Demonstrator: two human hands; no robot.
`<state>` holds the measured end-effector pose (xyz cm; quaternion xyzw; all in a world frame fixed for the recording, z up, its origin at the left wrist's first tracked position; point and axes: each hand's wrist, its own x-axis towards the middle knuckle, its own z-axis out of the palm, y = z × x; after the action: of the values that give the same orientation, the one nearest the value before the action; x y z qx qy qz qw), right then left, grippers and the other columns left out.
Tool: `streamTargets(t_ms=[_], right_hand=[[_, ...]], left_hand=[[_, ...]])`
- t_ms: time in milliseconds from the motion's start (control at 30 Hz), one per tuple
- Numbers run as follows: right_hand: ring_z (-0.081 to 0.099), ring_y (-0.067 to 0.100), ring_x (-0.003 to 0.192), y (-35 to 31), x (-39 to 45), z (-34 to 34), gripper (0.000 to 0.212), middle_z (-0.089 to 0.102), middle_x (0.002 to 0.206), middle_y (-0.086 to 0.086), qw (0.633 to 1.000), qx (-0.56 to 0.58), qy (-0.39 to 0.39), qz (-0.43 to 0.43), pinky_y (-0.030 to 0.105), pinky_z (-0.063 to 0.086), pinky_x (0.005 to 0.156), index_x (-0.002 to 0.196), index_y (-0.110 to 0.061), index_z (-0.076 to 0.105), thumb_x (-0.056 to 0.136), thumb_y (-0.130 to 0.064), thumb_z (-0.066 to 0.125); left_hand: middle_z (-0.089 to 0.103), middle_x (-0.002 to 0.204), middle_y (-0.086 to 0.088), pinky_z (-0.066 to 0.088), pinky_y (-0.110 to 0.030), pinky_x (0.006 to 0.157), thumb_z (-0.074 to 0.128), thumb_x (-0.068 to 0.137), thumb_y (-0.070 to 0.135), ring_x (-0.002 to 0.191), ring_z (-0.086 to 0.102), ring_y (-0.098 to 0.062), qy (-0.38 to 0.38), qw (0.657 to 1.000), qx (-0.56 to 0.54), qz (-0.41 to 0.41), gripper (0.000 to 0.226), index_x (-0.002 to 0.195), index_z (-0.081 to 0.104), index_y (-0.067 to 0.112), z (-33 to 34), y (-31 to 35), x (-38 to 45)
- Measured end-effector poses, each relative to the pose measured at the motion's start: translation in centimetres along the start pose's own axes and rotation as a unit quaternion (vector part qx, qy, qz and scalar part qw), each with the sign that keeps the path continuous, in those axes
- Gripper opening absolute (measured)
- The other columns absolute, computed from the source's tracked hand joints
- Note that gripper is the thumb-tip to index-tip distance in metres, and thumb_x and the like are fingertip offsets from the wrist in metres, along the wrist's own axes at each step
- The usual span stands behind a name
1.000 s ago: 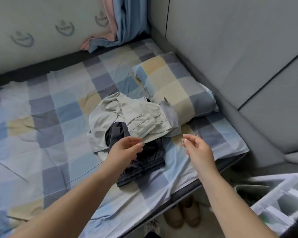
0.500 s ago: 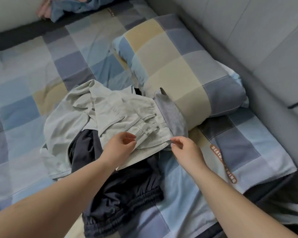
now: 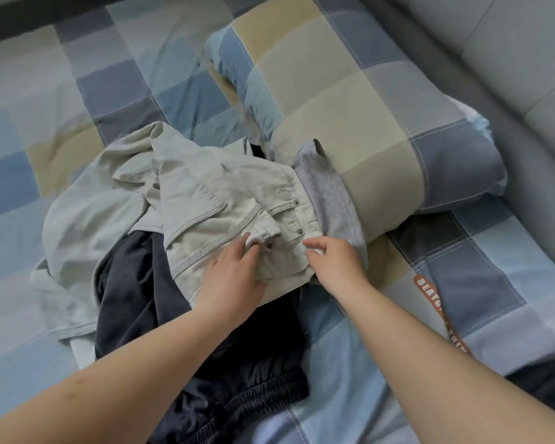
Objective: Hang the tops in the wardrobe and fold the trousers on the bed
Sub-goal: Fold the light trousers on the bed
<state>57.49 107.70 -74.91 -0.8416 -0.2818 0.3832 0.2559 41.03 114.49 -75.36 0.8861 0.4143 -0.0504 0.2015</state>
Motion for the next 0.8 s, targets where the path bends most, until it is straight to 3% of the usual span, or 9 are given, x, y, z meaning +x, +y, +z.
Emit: streamTargets(t_ms=[67, 133, 200, 267, 400, 500, 633, 700, 800], right_hand=[[0.062, -0.002, 0.062, -2.1, -1.0, -0.4, 0.017, 0.067, 0.087, -0.006, 0.985, 0.161, -0.032, 0.05, 0.018, 0.053, 0.057, 0.104, -0.02, 0.071, 0.092, -0.023, 0.059], [0.067, 0.009, 0.081, -4.8, -2.4, -0.8, 0.025, 0.069, 0.097, 0.0, 0.944, 0.293, -0.104, 0.108, 0.02, 0.054, 0.055, 0.103, -0.012, 0.071, 0.091, -0.033, 0.062], [0.07, 0.02, 0.089, -7.7, -4.0, -1.3, 0.037, 0.072, 0.101, 0.008, 0.925, 0.323, -0.165, 0.11, 0.027, 0.056, 0.056, 0.101, -0.01, 0.07, 0.087, -0.043, 0.063], [0.072, 0.021, 0.085, -10.4, -6.0, -2.1, 0.039, 0.075, 0.095, 0.005, 0.909, 0.35, -0.2, 0.104, 0.03, 0.056, 0.057, 0.099, -0.015, 0.07, 0.085, -0.05, 0.063], [0.072, 0.02, 0.079, -15.2, -10.8, -3.4, 0.045, 0.075, 0.095, 0.003, 0.881, 0.391, -0.255, 0.076, 0.029, 0.056, 0.064, 0.092, -0.016, 0.076, 0.089, -0.055, 0.054], [0.071, 0.02, 0.085, -19.2, -15.0, -3.6, 0.043, 0.074, 0.097, 0.006, 0.879, 0.376, -0.292, 0.04, 0.03, 0.056, 0.076, 0.081, -0.019, 0.079, 0.093, -0.048, 0.05], [0.072, 0.015, 0.085, -25.8, -21.7, -3.7, 0.027, 0.075, 0.092, 0.0, 0.914, 0.279, -0.286, -0.065, 0.031, 0.054, 0.086, 0.099, -0.018, 0.071, 0.097, -0.036, 0.05], [0.073, 0.019, 0.08, -28.8, -24.7, -3.8, 0.023, 0.074, 0.093, 0.006, 0.941, 0.199, -0.24, -0.131, 0.035, 0.058, 0.08, 0.104, -0.013, 0.061, 0.094, -0.033, 0.056], [0.072, 0.022, 0.074, -33.5, -30.1, -4.4, 0.043, 0.073, 0.089, 0.006, 0.949, 0.035, -0.136, -0.282, 0.043, 0.057, 0.077, 0.119, -0.022, 0.046, 0.085, -0.037, 0.068]], left_hand=[[0.042, 0.138, 0.0, 0.042, -0.034, 0.094, 0.066, 0.082, 0.031, 0.123, 0.046, -0.024, 0.035, 0.996, -0.082, 0.004, 0.055, 0.132, 0.05, 0.016, -1.8, 0.5, -0.5], [0.047, 0.133, 0.002, 0.042, -0.03, 0.095, 0.071, 0.08, 0.035, 0.119, 0.048, -0.018, 0.053, 0.989, -0.141, 0.009, 0.056, 0.131, 0.054, 0.016, -4.1, 0.9, -1.7], [0.051, 0.126, 0.006, 0.039, -0.02, 0.09, 0.073, 0.079, 0.038, 0.113, 0.049, -0.01, 0.084, 0.98, -0.179, 0.026, 0.053, 0.126, 0.059, 0.017, -6.7, 1.2, -3.4], [0.053, 0.123, 0.01, 0.036, -0.014, 0.088, 0.073, 0.078, 0.04, 0.11, 0.048, -0.003, 0.115, 0.973, -0.198, 0.027, 0.053, 0.125, 0.061, 0.019, -9.5, 1.4, -5.2], [0.058, 0.119, 0.008, 0.039, -0.018, 0.088, 0.077, 0.077, 0.028, 0.106, 0.057, -0.01, 0.185, 0.961, -0.206, 0.01, 0.044, 0.118, 0.067, 0.016, -15.9, 0.9, -9.3], [0.063, 0.111, 0.001, 0.046, -0.025, 0.082, 0.077, 0.077, 0.015, 0.097, 0.062, -0.017, 0.242, 0.949, -0.201, 0.022, 0.033, 0.11, 0.071, 0.012, -21.0, -0.2, -13.2], [0.067, 0.104, -0.004, 0.054, -0.031, 0.076, 0.067, 0.078, 0.004, 0.084, 0.059, -0.013, 0.288, 0.939, -0.178, 0.068, 0.023, 0.1, 0.074, 0.008, -28.3, -2.3, -19.2], [0.069, 0.105, -0.008, 0.055, -0.031, 0.075, 0.07, 0.077, -0.003, 0.085, 0.063, -0.016, 0.291, 0.941, -0.146, 0.089, 0.023, 0.099, 0.074, 0.005, -31.4, -3.4, -22.1], [0.069, 0.106, -0.013, 0.056, -0.03, 0.077, 0.069, 0.079, -0.003, 0.087, 0.068, -0.027, 0.295, 0.943, -0.098, 0.116, 0.021, 0.098, 0.073, 0.003, -36.8, -5.2, -27.6]])
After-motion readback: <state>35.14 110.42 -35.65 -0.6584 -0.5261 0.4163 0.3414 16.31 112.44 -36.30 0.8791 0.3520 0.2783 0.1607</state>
